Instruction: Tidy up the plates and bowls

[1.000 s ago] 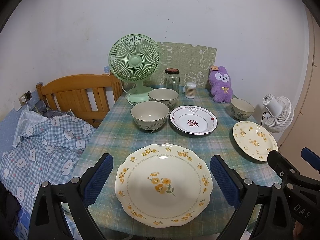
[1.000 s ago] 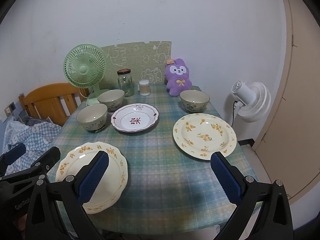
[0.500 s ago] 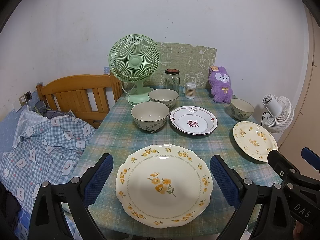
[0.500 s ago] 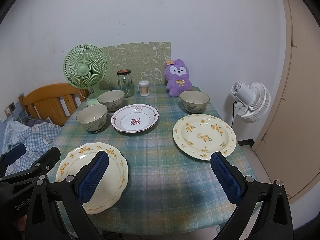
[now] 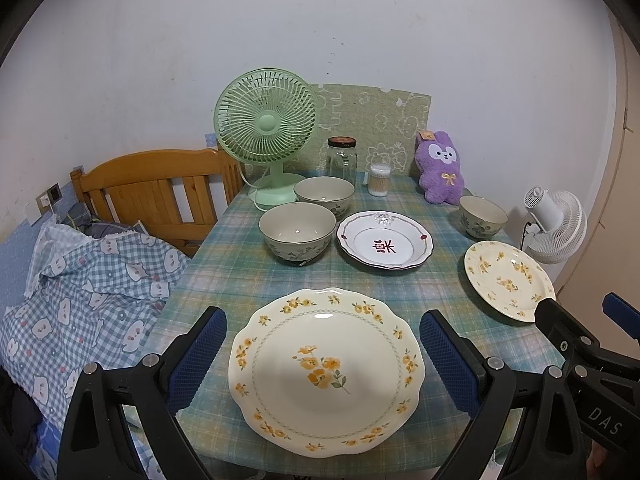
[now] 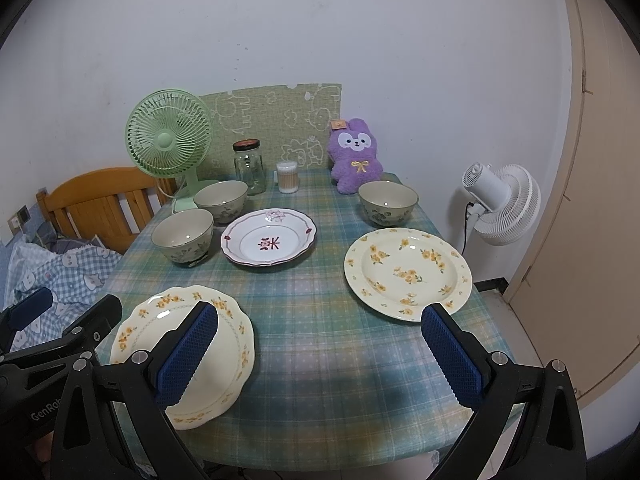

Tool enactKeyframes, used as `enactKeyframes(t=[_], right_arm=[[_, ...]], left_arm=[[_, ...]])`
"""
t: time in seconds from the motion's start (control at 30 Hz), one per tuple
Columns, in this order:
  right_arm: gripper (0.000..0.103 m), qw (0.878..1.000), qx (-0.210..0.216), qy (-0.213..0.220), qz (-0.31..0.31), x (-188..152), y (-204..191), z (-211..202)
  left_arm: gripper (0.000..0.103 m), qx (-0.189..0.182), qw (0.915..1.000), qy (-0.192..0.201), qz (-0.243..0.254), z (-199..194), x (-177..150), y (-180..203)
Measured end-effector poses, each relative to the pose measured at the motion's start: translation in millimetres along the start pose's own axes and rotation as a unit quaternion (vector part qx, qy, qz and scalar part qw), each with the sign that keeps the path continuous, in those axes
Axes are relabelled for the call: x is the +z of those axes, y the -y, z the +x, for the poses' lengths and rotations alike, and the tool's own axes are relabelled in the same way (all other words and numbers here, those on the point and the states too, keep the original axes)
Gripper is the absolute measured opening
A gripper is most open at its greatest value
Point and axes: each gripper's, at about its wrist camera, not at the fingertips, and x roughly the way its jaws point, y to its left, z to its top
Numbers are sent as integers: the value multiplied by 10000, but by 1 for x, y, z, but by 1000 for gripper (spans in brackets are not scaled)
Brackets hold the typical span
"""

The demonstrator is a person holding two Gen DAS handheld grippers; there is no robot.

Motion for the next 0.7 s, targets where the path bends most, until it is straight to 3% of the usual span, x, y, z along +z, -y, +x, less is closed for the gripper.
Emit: enactKeyframes(t=[0.7], right_arm=[[103,10000,-3,-19,39,1,4,2]], left_arm=[[97,-9,10000,-4,21,1,1,0]])
